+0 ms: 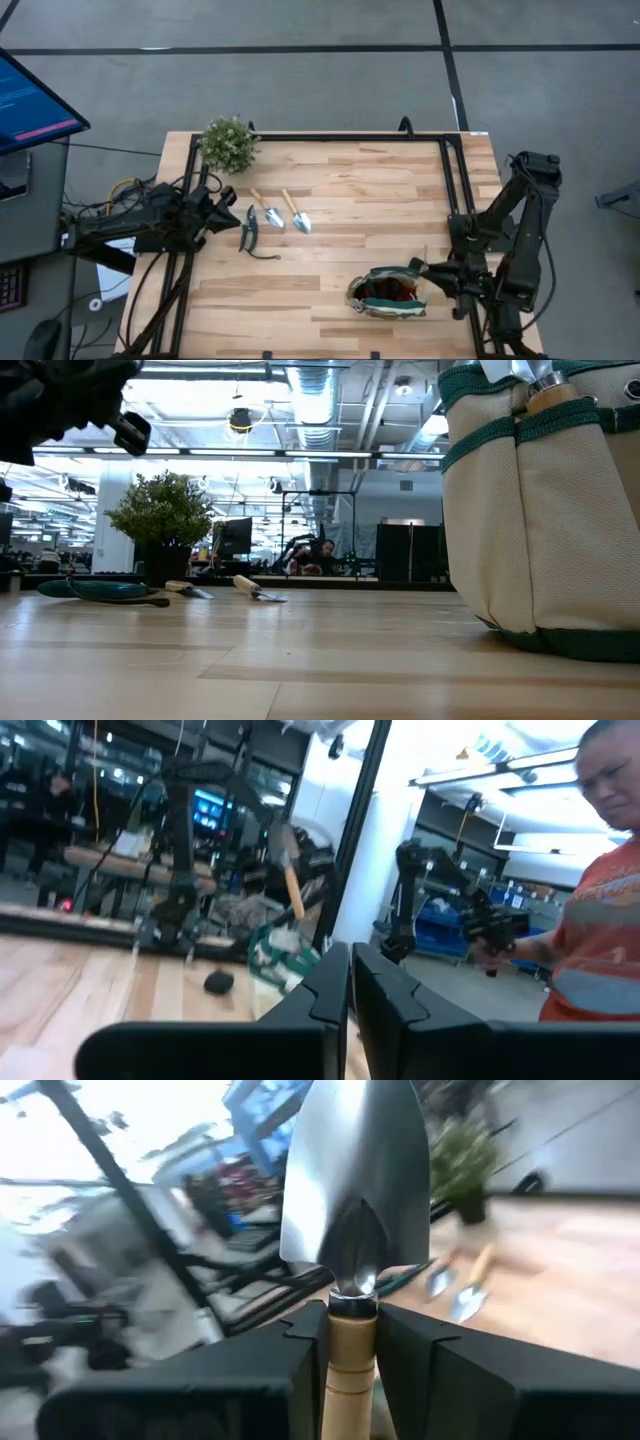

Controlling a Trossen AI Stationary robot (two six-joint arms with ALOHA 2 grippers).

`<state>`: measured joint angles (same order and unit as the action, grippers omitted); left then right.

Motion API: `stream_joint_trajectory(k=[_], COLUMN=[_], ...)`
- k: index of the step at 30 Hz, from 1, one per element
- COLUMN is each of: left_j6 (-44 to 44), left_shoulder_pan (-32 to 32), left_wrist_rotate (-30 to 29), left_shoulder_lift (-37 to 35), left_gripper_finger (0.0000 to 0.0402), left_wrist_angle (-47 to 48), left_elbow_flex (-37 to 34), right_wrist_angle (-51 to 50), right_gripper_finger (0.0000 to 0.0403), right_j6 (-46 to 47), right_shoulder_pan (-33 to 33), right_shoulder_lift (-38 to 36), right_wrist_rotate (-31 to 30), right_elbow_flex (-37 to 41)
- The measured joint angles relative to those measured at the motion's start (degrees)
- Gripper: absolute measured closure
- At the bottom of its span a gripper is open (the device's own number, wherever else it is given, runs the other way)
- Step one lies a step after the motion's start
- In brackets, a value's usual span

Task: Pick & Place Garden tools in Gardening bag
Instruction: Put the brown trowel into the gardening bag

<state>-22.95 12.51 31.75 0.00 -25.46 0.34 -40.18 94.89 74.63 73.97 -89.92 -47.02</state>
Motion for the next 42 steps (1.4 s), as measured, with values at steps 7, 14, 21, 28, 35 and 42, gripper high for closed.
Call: stream_joint_trajectory(k=[7,14,21,28,35,42], left_j6=[-0.01,-0.01,-0.01,-0.01,-0.01,-0.01], left_shoulder_pan=[0.00,0.00,-0.02,0.00,-0.02,-0.02], left_wrist_rotate=[0.02,0.00,0.00,0.00,0.00,0.00], left_shoulder_lift=[-0.04,-0.01,0.01,0.01,0.01,0.01], left_gripper_finger=[0.0384,0.0384,0.0384,0.0384,0.0384,0.0384], left_wrist_angle=[-0.32,-0.41,-0.52,-0.53,-0.54,-0.56], left_elbow_flex=[-0.02,-0.02,-0.04,-0.02,-0.02,-0.02], right_wrist_angle=[19.94,52.67,79.21,80.61,81.14,80.97], right_gripper_finger=[0.0351,0.0351,0.0351,0.0351,0.0351,0.0351], right_j6=[-26.65,-56.84,-70.39,-73.84,-77.77,-87.96], right_shoulder_pan=[-2.67,-6.28,-12.14,-11.16,-14.98,-16.38], right_shoulder_lift=[0.42,2.26,13.02,24.23,32.89,38.30], right_wrist_rotate=[3.41,10.93,23.82,1.90,-0.01,-0.06], right_elbow_flex=[-2.43,-2.51,-3.78,-13.99,-22.35,-26.77])
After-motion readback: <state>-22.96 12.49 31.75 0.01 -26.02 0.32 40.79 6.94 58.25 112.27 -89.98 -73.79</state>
